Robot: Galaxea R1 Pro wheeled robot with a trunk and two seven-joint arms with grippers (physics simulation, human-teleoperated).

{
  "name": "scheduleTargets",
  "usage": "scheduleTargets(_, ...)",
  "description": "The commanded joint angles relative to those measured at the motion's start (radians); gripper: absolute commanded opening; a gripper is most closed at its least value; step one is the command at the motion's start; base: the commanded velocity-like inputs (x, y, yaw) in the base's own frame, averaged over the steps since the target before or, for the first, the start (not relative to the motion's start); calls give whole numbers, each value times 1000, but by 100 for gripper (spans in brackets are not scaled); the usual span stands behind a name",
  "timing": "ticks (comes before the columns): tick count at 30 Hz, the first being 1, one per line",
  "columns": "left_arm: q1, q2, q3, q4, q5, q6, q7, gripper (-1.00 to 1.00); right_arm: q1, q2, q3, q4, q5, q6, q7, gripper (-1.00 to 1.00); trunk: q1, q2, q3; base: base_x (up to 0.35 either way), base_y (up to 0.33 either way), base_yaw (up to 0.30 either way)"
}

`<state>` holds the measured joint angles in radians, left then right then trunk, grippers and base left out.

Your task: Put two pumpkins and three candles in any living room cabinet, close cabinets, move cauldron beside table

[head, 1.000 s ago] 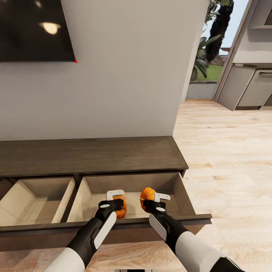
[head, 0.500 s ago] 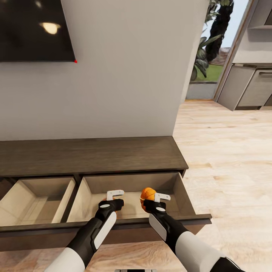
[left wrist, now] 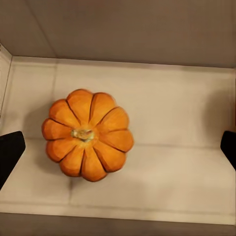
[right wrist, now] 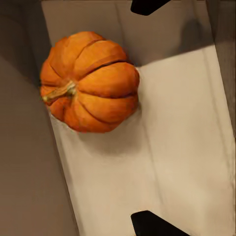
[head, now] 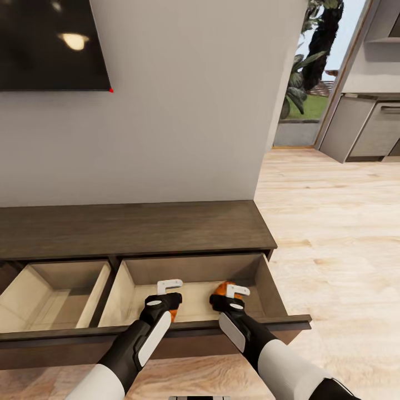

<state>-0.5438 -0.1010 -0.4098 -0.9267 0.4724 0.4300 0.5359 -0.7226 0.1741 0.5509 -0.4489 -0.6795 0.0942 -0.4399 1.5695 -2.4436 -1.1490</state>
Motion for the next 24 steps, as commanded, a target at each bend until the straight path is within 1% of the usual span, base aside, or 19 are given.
scheduleTargets(1, -1, 1, -3, -1, 9, 2, 9, 100, 0, -1, 7, -3, -30, 19, -10, 100, 0, 0, -1, 0, 0, 0)
scheduleTargets(5, -1, 0, -3, -1, 9, 3, 9, 100, 0, -1, 6, -5, -45, 31, -10, 100, 0, 0, -1, 0, 0, 0)
scheduleTargets(9, -1, 1, -4, -1, 11, 3, 9, 100, 0, -1, 7, -5, -47, 33, -10, 100, -15, 28, 11, 0, 0, 0)
scheduleTargets(21, -1, 1, -3, -1, 13, 3, 9, 100, 0, -1, 7, -4, -48, 33, -8, 100, -15, 28, 11, 0, 0, 0)
scheduleTargets(24, -1, 1, -3, -1, 13, 3, 9, 100, 0, -1, 7, -4, -48, 33, -7, 100, -27, 49, 21, 0, 0, 0)
